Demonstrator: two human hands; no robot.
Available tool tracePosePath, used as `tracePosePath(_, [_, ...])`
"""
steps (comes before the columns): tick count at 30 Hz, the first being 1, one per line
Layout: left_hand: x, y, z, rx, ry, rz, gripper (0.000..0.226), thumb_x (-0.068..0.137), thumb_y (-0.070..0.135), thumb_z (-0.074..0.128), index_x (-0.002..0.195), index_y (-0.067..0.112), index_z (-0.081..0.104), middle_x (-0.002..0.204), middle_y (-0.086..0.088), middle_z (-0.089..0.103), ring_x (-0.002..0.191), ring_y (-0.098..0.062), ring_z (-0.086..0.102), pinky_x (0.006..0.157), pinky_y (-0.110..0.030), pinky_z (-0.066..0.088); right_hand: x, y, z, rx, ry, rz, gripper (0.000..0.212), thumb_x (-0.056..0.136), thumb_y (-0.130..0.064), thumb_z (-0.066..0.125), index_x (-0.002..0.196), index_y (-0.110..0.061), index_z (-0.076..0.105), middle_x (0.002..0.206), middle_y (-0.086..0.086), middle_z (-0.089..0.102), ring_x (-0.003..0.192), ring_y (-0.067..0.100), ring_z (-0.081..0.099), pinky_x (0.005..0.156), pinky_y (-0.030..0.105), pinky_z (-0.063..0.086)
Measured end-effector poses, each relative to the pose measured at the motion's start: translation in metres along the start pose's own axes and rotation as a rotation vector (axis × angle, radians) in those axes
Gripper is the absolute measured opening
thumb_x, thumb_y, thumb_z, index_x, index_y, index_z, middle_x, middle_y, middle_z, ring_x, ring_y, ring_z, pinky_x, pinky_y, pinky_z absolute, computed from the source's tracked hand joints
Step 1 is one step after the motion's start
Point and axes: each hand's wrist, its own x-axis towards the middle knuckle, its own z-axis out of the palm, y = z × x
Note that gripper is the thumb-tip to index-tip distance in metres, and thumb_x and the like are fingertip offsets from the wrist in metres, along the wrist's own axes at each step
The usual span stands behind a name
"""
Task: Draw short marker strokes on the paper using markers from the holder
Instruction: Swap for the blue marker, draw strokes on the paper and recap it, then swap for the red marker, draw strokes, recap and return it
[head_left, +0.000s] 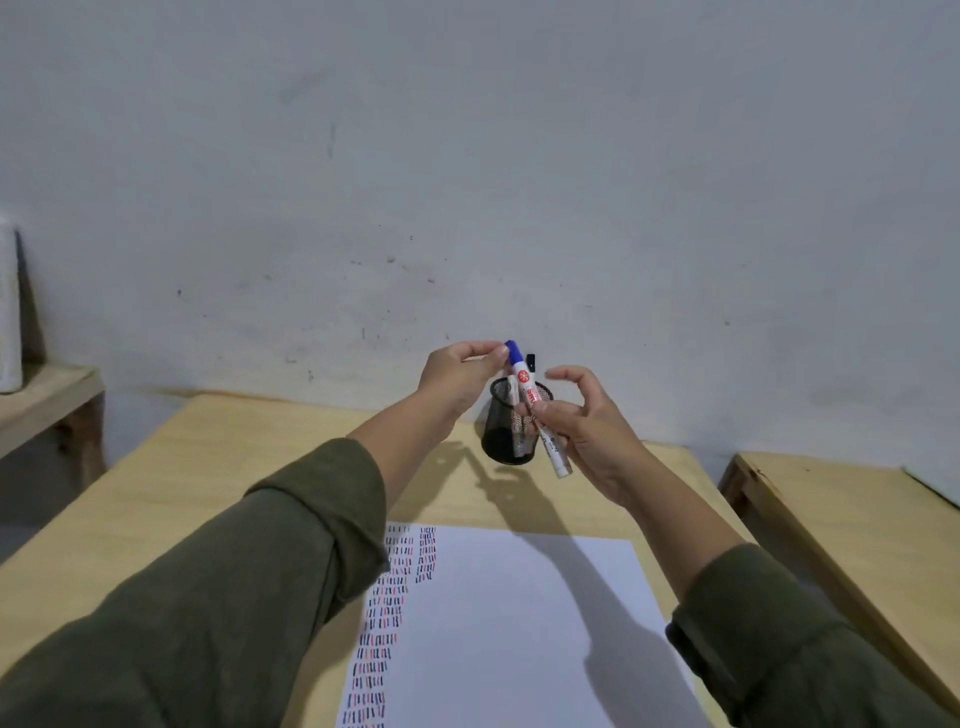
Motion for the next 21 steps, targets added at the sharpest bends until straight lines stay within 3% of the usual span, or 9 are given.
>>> tracePosePath(4, [0.031,-0.014,0.005,0.216,0.049,0.031,0.035,0.085,0.032,0.066,0.118,0.019,0.064,0.122,0.002,0.066,0.117,-0.015,0.057,0.096,-0.022,0.040,0.039,0.000,-0.018,-0.139,0.111,-0.085,0.078,0.086,0.000,0.061,0.140,-0.043,0.025,0.085,0.008,0.065,0.074,0.013,0.065,0.072,0.032,0.051])
tracePosePath(9, [0.058,-0.031,0.010,0.545,0.023,0.081,0.048,0.085,0.040,0.063,0.130,0.022,0.056,0.137,0.002,0.056,0.130,-0.020,0.048,0.105,-0.034,0.040,0.085,-0.007,-0.030,-0.348,0.309,-0.195,0.091,0.086,0.001,0.057,0.139,-0.056,0.012,0.097,0.016,0.060,0.089,0.030,0.067,0.079,0.046,0.058])
tracePosePath(12, [0.072,-0.039,0.016,0.663,0.012,0.103,0.048,0.085,0.043,0.060,0.129,0.026,0.056,0.138,0.000,0.055,0.133,-0.023,0.043,0.108,-0.041,0.036,0.107,-0.004,-0.033,-0.446,0.371,-0.276,0.085,0.086,0.000,0.055,0.138,-0.054,0.015,0.093,0.010,0.060,0.084,0.028,0.067,0.077,0.040,0.058])
tracePosePath(17, [0.085,-0.049,0.024,0.749,-0.012,0.136,0.047,0.086,0.041,0.060,0.131,0.027,0.055,0.139,0.000,0.055,0.134,-0.024,0.042,0.110,-0.043,0.033,0.130,0.009,-0.031,-0.622,0.330,-0.309,0.079,0.085,0.000,0.059,0.139,-0.044,0.023,0.078,0.001,0.059,0.071,0.011,0.061,0.060,0.015,0.046])
tracePosePath(21, [0.090,-0.057,0.024,0.777,-0.014,0.114,0.058,0.085,0.042,0.062,0.138,0.024,0.048,0.144,-0.001,0.050,0.137,-0.025,0.038,0.111,-0.044,0.032,0.139,0.025,-0.032,-0.761,0.248,-0.260,0.077,0.081,0.003,0.062,0.138,-0.036,0.027,0.078,0.003,0.061,0.068,0.014,0.060,0.051,0.012,0.038])
